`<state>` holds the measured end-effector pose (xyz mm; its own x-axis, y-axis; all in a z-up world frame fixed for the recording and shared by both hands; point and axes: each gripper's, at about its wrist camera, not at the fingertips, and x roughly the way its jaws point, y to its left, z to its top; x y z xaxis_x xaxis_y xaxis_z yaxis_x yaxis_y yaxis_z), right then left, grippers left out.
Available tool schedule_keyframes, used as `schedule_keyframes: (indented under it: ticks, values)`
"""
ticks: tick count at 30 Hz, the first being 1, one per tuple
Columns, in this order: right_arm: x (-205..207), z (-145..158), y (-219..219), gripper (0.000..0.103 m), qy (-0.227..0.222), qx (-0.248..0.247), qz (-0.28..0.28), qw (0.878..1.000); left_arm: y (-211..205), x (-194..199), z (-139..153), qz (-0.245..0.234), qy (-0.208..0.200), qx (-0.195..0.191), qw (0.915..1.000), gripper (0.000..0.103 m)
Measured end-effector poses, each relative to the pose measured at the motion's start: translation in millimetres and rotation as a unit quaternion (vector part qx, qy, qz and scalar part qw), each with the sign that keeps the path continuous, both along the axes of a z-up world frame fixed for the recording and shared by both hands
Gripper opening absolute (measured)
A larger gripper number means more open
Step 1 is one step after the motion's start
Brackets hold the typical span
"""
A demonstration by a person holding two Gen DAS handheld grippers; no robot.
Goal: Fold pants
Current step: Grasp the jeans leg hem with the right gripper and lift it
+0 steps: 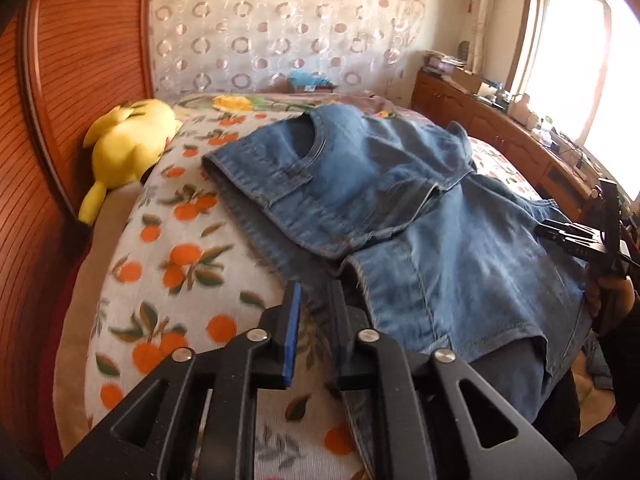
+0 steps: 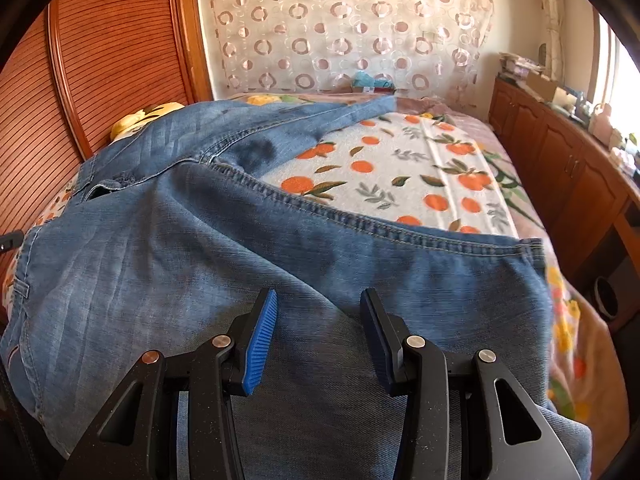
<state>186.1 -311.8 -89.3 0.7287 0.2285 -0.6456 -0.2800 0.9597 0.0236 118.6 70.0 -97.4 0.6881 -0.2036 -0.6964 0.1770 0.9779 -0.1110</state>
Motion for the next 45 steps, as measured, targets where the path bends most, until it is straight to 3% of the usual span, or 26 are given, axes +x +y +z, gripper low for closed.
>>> schedule_keyframes:
  ticks: [2, 6, 11, 16, 25, 31, 33, 34, 35, 36, 41, 45]
  values:
    - [-1.0, 7.0, -1.3, 0.045, -0.002, 0.001, -0.001, 1.000, -1.9, 10.7, 4.7, -0.005, -0.008, 0.005, 0.9999, 0.025]
    - [8.3, 31.2, -4.5, 0.045, -0.007, 0.003, 0.017, 1.000, 1.1, 33.6, 13.4, -0.008, -0.020, -0.002, 0.9998, 0.049]
    - [45.7, 59.4, -5.8, 0.045, -0.013, -0.015, 0.025, 1.000, 7.0, 71.6, 18.4, 0.004, -0.023, 0.009, 0.9997, 0.049]
    - [111.5, 70.1, -3.2, 0.045, 0.004, -0.018, 0.019, 1.000, 17.6, 103.8, 15.8, 0.021, -0.019, 0.024, 0.9993, 0.049]
    - [247.9, 59.7, 12.4, 0.045, 0.049, -0.007, -0.018, 0.999, 38.5, 148.6, -1.5, 0.043, 0.004, 0.037, 0.9984, 0.049]
    - [302.3, 42.3, 25.2, 0.045, 0.075, -0.013, -0.055, 0.996, 47.5, 163.5, -11.7, 0.049, 0.017, 0.042, 0.9977, 0.049]
    - [310.8, 40.4, 27.7, 0.045, 0.082, -0.013, -0.064, 0.994, 50.1, 167.5, -15.8, 0.050, 0.024, 0.044, 0.9975, 0.049]
    - [315.4, 39.2, 29.2, 0.040, 0.085, -0.014, -0.069, 0.994, 50.9, 169.2, -17.6, 0.049, 0.026, 0.042, 0.9975, 0.049]
    - [318.8, 40.3, 30.6, 0.028, 0.085, -0.013, -0.068, 0.994, 51.8, 170.6, -18.8, 0.050, 0.027, 0.044, 0.9974, 0.049]
    - [321.7, 41.6, 33.6, 0.004, 0.081, -0.014, -0.063, 0.995, 52.3, 172.5, -19.3, 0.051, 0.028, 0.045, 0.9973, 0.049]
    - [283.2, 82.2, 33.9, 0.002, -0.032, -0.014, -0.065, 0.997, 57.1, 178.1, -21.8, 0.055, 0.031, 0.045, 0.9970, 0.049]
    - [235.5, 111.8, 11.7, 0.002, -0.067, 0.003, -0.072, 0.995, 56.8, 184.9, -26.8, 0.043, 0.039, 0.051, 0.9970, 0.049]
